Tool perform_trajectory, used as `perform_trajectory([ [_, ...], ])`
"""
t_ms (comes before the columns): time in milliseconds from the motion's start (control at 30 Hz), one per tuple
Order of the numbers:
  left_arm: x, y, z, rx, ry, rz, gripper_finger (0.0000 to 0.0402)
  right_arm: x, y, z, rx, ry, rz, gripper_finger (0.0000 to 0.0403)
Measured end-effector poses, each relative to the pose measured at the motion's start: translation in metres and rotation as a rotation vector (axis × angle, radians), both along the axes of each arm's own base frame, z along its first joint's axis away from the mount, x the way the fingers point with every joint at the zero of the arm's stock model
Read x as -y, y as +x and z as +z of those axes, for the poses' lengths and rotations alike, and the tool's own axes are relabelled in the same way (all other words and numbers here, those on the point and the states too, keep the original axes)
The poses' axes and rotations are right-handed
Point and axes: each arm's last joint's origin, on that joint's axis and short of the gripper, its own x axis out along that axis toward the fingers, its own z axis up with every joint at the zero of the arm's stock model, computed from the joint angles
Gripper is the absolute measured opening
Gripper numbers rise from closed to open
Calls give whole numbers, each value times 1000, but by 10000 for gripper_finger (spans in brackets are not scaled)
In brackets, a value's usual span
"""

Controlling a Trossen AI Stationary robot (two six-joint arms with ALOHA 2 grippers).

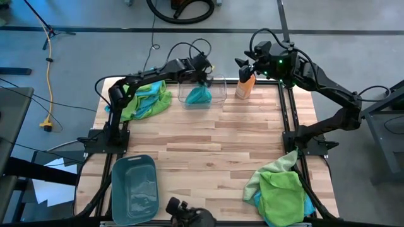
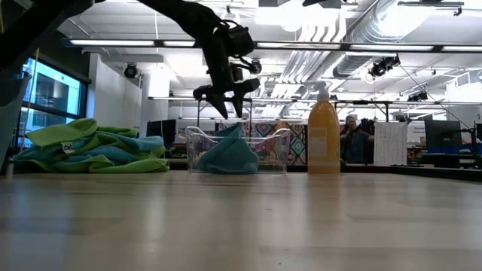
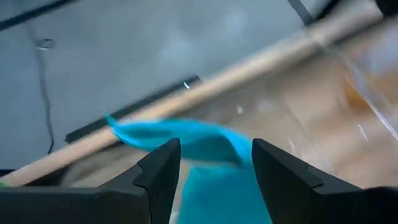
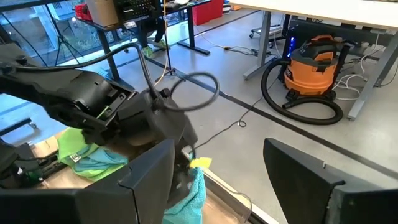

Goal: Sort microfiber towel by color & place in baskets
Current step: Put the blue microfiber towel into the transparent bin

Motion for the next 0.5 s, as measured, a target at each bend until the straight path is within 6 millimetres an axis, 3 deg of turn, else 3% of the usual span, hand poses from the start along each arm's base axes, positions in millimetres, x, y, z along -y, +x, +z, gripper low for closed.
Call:
perform_trajectory([
  [267, -31, -17, 0, 115, -48, 138, 188, 0, 0, 0, 8, 8, -4, 245],
  [367, -41, -24, 0, 92, -66, 59, 188, 0, 0, 0, 8, 8, -4, 245],
  [500, -52, -32, 4, 8, -59, -244, 188, 0, 0, 0, 8, 9, -4, 245],
])
